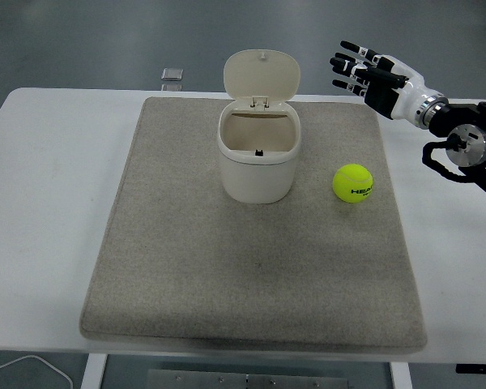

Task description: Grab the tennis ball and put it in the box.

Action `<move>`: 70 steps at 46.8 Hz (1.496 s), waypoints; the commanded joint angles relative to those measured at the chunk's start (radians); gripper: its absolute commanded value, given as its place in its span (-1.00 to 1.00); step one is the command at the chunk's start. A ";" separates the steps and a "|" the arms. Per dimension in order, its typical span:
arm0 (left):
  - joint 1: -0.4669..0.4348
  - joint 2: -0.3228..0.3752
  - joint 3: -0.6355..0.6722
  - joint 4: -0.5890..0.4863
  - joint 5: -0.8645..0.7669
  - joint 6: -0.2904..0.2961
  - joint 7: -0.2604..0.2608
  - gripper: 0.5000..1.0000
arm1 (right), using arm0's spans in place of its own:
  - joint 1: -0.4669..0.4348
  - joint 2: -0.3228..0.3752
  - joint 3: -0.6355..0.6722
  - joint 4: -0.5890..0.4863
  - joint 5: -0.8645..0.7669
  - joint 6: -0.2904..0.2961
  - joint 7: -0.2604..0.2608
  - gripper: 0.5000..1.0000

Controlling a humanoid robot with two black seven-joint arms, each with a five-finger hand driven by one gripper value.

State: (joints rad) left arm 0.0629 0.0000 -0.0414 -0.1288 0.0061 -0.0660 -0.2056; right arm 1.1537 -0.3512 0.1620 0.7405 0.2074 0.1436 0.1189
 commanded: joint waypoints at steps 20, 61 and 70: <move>0.000 0.000 0.000 0.000 0.000 0.000 0.000 0.97 | 0.031 0.001 -0.022 -0.018 -0.068 0.004 -0.001 0.73; 0.000 0.000 0.000 0.000 0.000 0.000 0.000 0.96 | 0.101 -0.008 -0.145 -0.017 -0.312 0.004 0.001 0.73; 0.000 0.000 0.000 0.000 0.000 0.000 0.000 0.97 | 0.112 -0.015 -0.153 -0.015 -0.457 0.007 0.001 0.73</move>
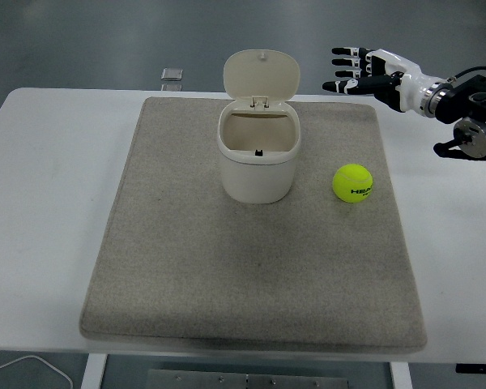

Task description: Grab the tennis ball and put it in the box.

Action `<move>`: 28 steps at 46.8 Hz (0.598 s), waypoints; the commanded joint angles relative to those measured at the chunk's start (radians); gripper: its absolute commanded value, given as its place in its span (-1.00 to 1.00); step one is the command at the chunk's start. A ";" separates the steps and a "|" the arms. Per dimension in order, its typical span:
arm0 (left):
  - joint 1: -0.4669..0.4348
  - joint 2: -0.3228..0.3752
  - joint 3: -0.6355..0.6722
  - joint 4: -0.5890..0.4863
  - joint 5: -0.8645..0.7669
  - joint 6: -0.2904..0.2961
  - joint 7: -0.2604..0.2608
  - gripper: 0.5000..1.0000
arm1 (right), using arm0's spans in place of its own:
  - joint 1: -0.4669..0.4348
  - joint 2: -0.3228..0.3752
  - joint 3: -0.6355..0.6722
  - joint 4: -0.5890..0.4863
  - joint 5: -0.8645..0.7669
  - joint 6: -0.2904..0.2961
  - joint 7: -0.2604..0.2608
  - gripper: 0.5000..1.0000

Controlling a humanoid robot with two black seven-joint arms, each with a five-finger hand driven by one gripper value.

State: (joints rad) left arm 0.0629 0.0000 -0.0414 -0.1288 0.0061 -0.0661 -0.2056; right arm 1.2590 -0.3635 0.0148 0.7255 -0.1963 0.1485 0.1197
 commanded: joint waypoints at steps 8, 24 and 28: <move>0.000 0.000 0.000 0.000 0.000 0.000 0.000 0.97 | 0.014 -0.008 -0.065 0.002 -0.146 0.028 0.001 0.73; 0.000 0.000 0.000 0.000 0.000 0.000 0.000 0.97 | 0.040 -0.058 -0.076 0.014 -0.408 0.127 0.043 0.73; 0.000 0.000 0.000 0.000 0.000 0.000 0.000 0.97 | 0.043 -0.087 -0.075 0.017 -0.482 0.169 0.072 0.73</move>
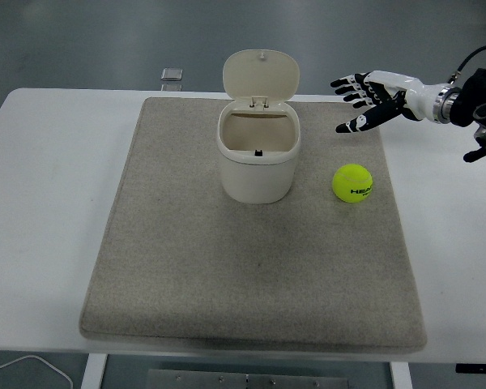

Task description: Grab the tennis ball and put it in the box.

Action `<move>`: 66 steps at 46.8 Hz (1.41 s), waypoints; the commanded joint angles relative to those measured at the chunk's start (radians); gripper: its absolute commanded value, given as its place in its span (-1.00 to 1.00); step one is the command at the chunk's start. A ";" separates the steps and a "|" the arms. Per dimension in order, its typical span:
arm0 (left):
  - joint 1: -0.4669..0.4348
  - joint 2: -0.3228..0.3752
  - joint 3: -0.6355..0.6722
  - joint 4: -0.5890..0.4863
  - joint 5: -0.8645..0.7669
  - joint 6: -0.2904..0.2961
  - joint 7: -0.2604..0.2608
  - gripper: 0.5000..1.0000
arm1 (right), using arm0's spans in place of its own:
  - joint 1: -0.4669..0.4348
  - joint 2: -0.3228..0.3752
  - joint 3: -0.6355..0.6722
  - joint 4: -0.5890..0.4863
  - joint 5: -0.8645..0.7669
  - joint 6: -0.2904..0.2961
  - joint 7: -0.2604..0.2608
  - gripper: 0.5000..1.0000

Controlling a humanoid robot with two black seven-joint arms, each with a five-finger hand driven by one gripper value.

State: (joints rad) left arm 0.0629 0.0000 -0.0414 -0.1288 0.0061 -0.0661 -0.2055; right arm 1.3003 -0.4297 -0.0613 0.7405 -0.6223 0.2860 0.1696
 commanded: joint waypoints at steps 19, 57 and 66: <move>0.000 0.000 0.000 0.000 0.000 0.000 0.000 0.97 | 0.002 -0.136 0.005 0.187 -0.339 0.070 0.177 0.73; 0.000 0.000 0.000 0.000 0.000 0.000 0.000 0.97 | -0.111 -0.144 0.005 0.203 -0.553 -0.057 0.252 0.72; 0.000 0.000 0.000 0.000 0.000 0.000 0.000 0.97 | -0.131 -0.138 0.005 0.201 -0.562 -0.083 0.252 0.72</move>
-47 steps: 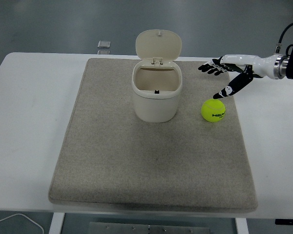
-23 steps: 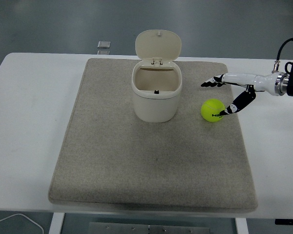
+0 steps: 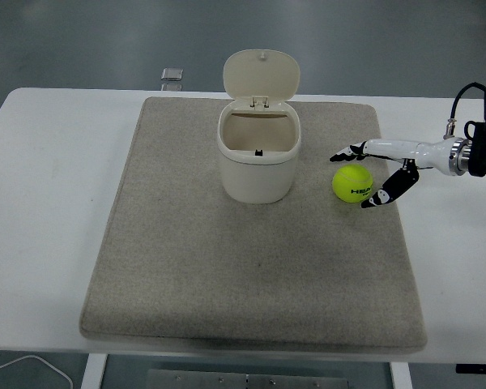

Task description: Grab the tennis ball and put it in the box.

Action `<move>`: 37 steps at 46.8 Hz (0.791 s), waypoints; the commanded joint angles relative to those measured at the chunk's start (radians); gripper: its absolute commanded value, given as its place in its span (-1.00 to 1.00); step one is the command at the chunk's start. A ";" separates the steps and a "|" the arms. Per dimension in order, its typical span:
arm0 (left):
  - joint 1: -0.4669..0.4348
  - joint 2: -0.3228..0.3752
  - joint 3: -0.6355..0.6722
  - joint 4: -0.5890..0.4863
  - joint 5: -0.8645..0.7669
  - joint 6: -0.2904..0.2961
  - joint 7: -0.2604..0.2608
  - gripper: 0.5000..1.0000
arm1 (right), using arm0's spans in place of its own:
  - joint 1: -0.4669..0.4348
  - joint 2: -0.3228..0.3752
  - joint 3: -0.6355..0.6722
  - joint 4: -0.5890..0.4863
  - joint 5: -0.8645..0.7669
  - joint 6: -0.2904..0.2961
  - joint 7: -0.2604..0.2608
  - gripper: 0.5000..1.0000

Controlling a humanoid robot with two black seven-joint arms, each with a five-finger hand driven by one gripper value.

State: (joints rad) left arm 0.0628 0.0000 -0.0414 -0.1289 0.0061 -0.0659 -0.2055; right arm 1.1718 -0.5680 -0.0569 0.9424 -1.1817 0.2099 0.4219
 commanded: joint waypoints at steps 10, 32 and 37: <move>0.000 0.000 0.000 0.000 0.000 0.000 0.000 0.97 | -0.012 0.002 0.000 -0.010 -0.004 -0.023 0.000 0.71; 0.000 0.000 0.000 0.000 0.000 0.000 0.000 0.96 | -0.018 0.008 0.000 -0.027 -0.004 -0.041 -0.003 0.58; 0.000 0.000 0.000 0.000 0.000 0.000 0.000 0.97 | -0.017 0.020 0.002 -0.027 -0.004 -0.041 -0.003 0.47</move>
State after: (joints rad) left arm 0.0629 0.0000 -0.0414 -0.1289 0.0061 -0.0664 -0.2056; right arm 1.1528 -0.5546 -0.0570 0.9155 -1.1857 0.1688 0.4188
